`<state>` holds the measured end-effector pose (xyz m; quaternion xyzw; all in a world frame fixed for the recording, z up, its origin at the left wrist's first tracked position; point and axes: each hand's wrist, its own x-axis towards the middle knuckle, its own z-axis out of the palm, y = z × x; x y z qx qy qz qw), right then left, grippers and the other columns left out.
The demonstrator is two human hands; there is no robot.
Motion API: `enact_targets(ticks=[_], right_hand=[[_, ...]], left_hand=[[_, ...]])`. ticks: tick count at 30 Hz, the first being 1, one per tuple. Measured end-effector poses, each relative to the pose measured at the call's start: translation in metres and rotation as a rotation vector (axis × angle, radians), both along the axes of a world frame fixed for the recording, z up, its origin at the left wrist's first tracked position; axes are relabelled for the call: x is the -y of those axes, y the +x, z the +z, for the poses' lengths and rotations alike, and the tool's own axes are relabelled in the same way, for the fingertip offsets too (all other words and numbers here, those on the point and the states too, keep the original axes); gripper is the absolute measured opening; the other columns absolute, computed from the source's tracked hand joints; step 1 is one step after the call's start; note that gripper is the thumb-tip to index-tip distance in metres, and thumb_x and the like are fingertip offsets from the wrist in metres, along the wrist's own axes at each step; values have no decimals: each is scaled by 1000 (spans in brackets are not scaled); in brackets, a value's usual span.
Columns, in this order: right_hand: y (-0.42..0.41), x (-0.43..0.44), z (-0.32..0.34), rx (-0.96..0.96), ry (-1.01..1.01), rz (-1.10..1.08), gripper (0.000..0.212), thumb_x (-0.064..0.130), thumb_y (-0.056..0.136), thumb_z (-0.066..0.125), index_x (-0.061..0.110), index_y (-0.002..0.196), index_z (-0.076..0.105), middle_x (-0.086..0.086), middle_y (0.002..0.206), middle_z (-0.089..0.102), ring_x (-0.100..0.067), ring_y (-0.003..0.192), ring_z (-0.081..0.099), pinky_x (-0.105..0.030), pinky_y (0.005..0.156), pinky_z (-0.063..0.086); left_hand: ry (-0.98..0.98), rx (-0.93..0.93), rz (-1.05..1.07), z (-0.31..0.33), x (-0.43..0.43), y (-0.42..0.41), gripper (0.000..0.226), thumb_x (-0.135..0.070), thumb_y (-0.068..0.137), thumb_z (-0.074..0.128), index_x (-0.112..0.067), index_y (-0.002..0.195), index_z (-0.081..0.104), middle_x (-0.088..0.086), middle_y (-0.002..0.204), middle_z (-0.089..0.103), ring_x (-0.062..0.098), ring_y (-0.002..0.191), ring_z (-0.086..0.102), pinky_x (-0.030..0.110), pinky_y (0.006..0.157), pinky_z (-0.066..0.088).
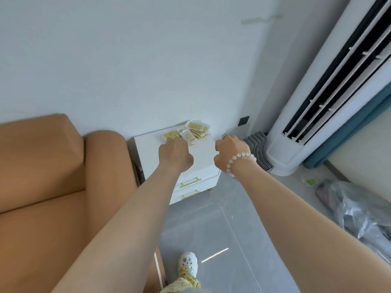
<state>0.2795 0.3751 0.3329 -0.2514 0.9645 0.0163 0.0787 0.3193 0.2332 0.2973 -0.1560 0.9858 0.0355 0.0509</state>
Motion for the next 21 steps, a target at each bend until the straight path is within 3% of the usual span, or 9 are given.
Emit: enact_targets(ticks=[7, 12, 16, 21], right_hand=[[-65, 20, -26, 63, 50, -50, 36, 17, 91, 43, 13, 126, 53, -5, 128, 47, -21, 118, 46, -30, 92, 41], [-107, 34, -47, 97, 73, -22, 37, 17, 90, 42, 14, 126, 53, -5, 128, 47, -20, 120, 44, -31, 94, 40], [-147, 54, -64, 135, 46, 22, 35, 16, 91, 42, 14, 124, 54, -5, 126, 48, -20, 116, 47, -30, 90, 42], [-206, 72, -88, 181, 41, 92, 33, 15, 90, 44, 13, 121, 55, -4, 124, 48, -18, 115, 47, -28, 84, 43]], left_hand=[[40, 22, 32, -19, 36, -61, 33, -26, 93, 46, -12, 122, 51, 5, 122, 50, 25, 117, 44, 31, 77, 34], [42, 135, 72, -48, 50, -82, 32, -24, 93, 43, -12, 122, 49, 4, 118, 50, 23, 112, 46, 29, 76, 36], [191, 137, 222, -61, 67, -113, 35, -28, 93, 43, -13, 125, 49, 5, 122, 50, 24, 117, 44, 32, 84, 39], [238, 192, 360, -79, 84, -156, 36, -26, 93, 43, -14, 127, 48, 5, 123, 49, 24, 118, 44, 32, 86, 40]])
